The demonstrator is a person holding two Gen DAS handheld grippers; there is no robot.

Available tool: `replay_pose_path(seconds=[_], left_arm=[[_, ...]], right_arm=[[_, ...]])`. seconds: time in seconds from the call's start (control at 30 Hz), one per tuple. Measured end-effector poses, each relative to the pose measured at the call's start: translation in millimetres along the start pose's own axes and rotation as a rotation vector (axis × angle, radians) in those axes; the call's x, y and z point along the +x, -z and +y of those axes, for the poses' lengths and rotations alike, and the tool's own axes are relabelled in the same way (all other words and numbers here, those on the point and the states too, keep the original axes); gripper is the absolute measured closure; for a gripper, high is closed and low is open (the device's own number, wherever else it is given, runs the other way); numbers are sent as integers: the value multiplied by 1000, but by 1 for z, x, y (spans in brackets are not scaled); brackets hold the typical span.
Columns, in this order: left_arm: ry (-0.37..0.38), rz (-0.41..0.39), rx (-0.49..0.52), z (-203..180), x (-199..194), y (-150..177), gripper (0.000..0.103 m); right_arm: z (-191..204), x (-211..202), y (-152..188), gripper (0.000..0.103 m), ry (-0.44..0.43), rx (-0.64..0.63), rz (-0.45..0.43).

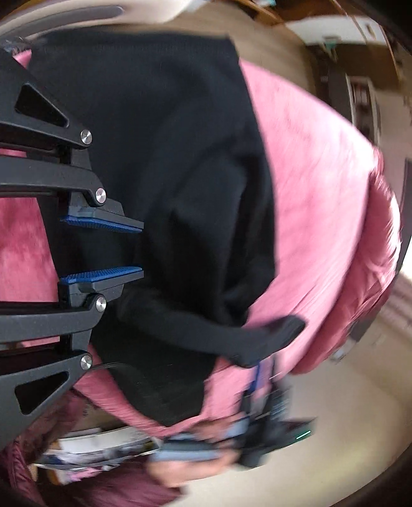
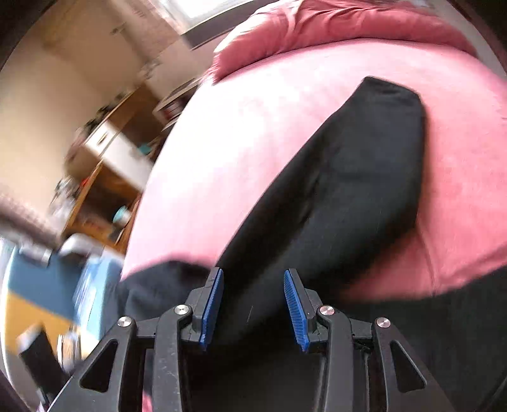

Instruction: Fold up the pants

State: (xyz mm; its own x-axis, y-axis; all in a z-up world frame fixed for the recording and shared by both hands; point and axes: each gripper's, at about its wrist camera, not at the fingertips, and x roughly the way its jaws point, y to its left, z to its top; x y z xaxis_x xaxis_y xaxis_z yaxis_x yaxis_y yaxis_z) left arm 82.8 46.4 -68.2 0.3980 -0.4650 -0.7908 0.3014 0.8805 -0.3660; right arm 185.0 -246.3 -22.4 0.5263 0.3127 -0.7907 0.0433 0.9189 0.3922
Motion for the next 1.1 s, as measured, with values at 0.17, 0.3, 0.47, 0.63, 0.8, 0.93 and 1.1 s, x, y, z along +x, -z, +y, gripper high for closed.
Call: replay_pose_path(seconds=[0.17, 0.3, 0.47, 0.63, 0.8, 0.93, 1.1], left_arm=[[39, 50, -15, 1, 19, 5, 81], [42, 53, -49, 11, 25, 6, 81], [34, 56, -52, 9, 26, 5, 81], [24, 57, -42, 1, 25, 7, 80], [23, 49, -38, -4, 21, 6, 80], [46, 48, -16, -12, 17, 6, 80], [69, 56, 20, -26, 16, 11, 80]], right_arm=[[1, 37, -53, 62, 102, 46, -4], [5, 69, -73, 62, 181, 66, 21], [5, 105, -78, 62, 310, 48, 93], [7, 103, -77, 97, 296, -6, 99], [2, 55, -74, 97, 250, -20, 13], [-15, 2, -59, 97, 200, 29, -73], [-48, -65, -10, 97, 159, 127, -152]])
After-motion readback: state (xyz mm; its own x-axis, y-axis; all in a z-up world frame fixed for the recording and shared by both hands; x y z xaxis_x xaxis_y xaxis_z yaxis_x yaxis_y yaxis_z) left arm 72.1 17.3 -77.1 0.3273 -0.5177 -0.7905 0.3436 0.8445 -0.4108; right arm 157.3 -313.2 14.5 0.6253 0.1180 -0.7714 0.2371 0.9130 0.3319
